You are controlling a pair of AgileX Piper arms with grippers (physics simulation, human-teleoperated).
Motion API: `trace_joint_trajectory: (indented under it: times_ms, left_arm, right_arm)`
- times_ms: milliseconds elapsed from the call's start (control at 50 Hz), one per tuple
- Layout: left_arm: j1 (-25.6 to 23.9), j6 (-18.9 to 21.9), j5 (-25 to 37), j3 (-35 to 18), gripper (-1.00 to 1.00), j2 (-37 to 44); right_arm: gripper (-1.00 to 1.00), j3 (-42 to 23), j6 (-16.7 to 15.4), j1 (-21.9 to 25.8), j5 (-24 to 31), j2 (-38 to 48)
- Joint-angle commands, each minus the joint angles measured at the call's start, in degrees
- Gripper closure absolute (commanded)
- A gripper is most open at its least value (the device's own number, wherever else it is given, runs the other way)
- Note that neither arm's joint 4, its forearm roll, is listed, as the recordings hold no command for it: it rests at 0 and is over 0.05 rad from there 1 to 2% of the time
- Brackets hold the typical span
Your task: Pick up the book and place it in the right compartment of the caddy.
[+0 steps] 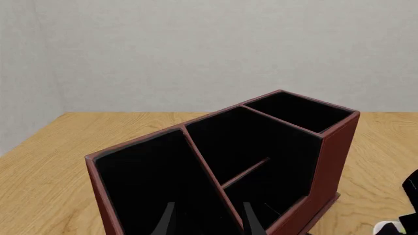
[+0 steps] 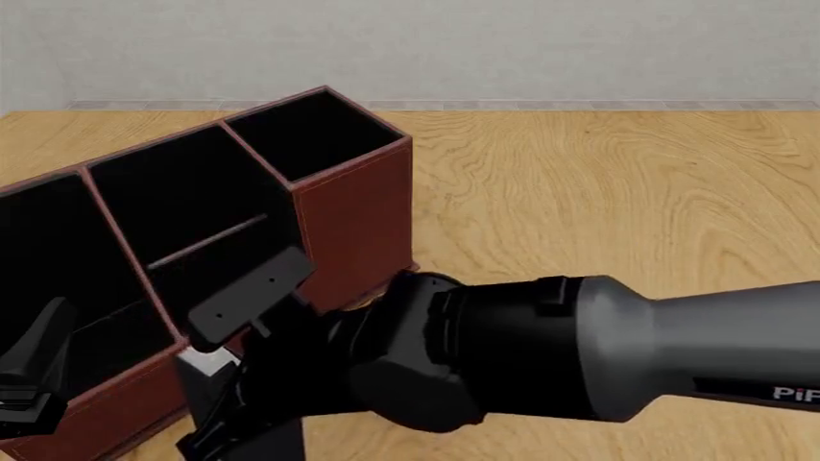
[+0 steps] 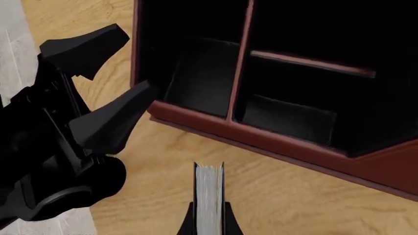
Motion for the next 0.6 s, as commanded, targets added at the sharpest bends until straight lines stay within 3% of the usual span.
trace_joint_trajectory:
  times_ms: [20,240,600]
  left_arm:
    - [0.00,0.01,0.00,0.00,-1.00,0.00]
    - [0.00,0.01,0.00,0.00,-1.00,0.00]
    - [0.00,0.00,0.00,0.00,-1.00,-0.01]
  right_arm:
    - [1.00,-0.37,0.26,0.46,3.19,-4.38]
    - [1.00,-0.86,0.38,2.09,6.87,-7.05]
    - [1.00,-0.86,-1.49,-2.24,13.40,-16.13]
